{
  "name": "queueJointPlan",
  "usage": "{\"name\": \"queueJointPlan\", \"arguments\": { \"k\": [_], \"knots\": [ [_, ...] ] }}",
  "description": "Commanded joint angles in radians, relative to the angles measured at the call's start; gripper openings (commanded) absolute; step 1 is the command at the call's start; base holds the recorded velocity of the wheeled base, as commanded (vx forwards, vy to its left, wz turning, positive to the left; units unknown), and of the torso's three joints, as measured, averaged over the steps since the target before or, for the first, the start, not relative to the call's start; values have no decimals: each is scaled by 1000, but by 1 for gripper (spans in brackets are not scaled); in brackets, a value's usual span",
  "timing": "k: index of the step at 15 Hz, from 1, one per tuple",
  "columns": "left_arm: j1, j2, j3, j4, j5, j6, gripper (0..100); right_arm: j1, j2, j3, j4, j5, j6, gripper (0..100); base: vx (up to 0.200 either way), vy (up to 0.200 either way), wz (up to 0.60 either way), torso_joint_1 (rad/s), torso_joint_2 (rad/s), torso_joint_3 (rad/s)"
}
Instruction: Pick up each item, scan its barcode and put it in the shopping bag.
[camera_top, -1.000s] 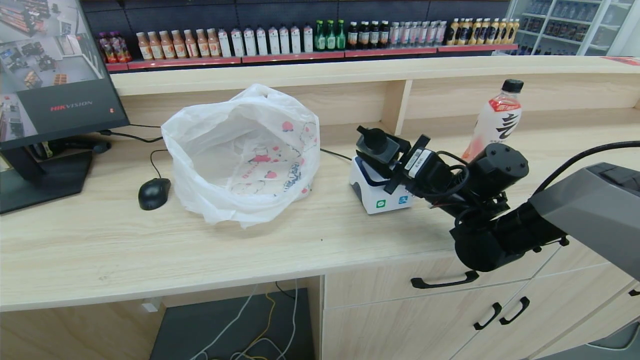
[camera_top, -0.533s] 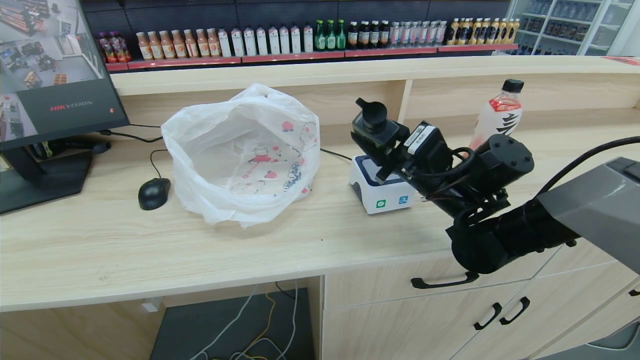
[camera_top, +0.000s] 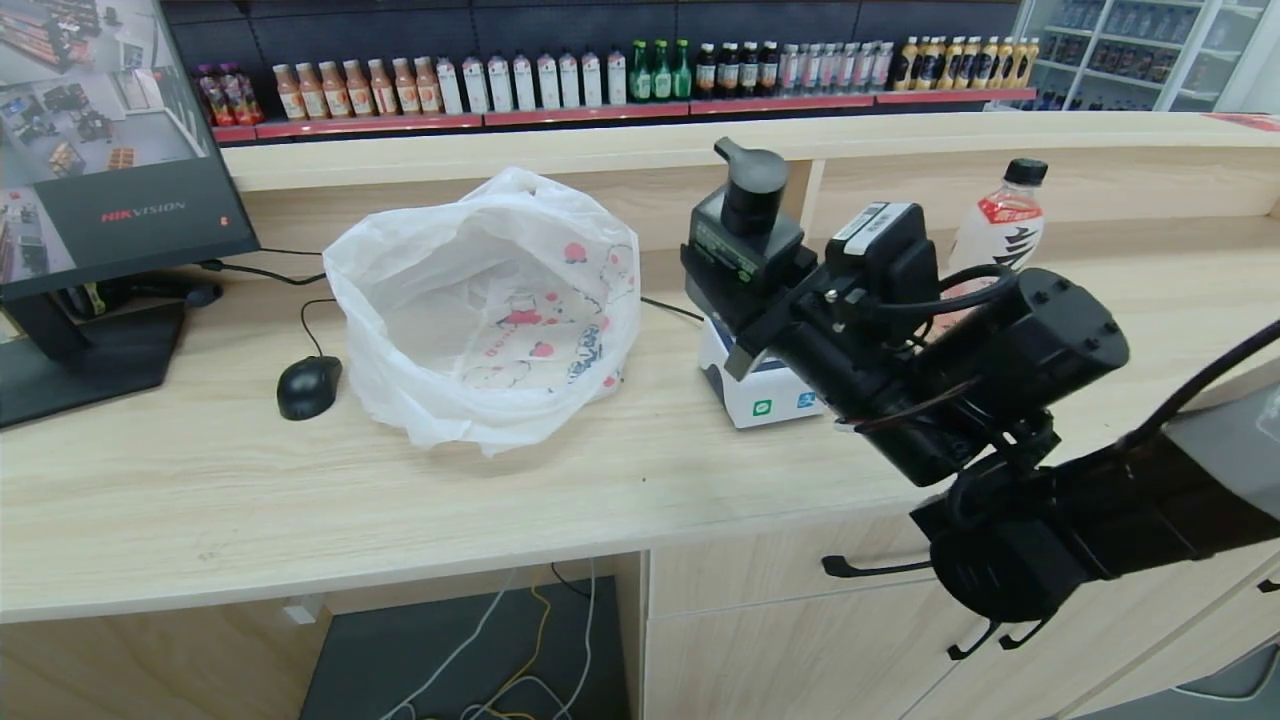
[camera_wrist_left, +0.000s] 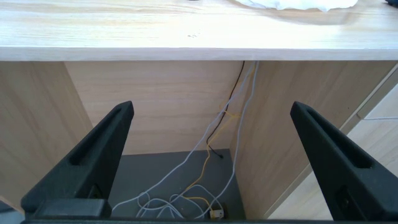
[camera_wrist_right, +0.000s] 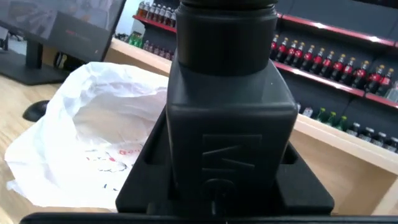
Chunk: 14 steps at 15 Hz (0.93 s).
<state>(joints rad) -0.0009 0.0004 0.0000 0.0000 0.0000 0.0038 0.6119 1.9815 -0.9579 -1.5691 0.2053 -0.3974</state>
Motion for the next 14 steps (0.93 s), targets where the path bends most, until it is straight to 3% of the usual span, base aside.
{"name": "queueJointPlan", "arguments": {
  "k": [1, 6, 11, 14],
  "knots": [
    [1, 0, 0, 0, 0, 1, 100, 8, -107, 85, -2, -43, 28, 0, 0, 0, 0, 0, 0, 0],
    [1, 0, 0, 0, 0, 1, 100, 15, -210, 182, -2, -251, 232, 0, 0, 0, 0, 0, 0, 0],
    [-1, 0, 0, 0, 0, 1, 100, -4, -266, 309, -2, -256, 338, 0, 0, 0, 0, 0, 0, 0],
    [-1, 0, 0, 0, 0, 1, 100, -35, -277, 314, -2, -276, 342, 0, 0, 0, 0, 0, 0, 0]
  ]
}}
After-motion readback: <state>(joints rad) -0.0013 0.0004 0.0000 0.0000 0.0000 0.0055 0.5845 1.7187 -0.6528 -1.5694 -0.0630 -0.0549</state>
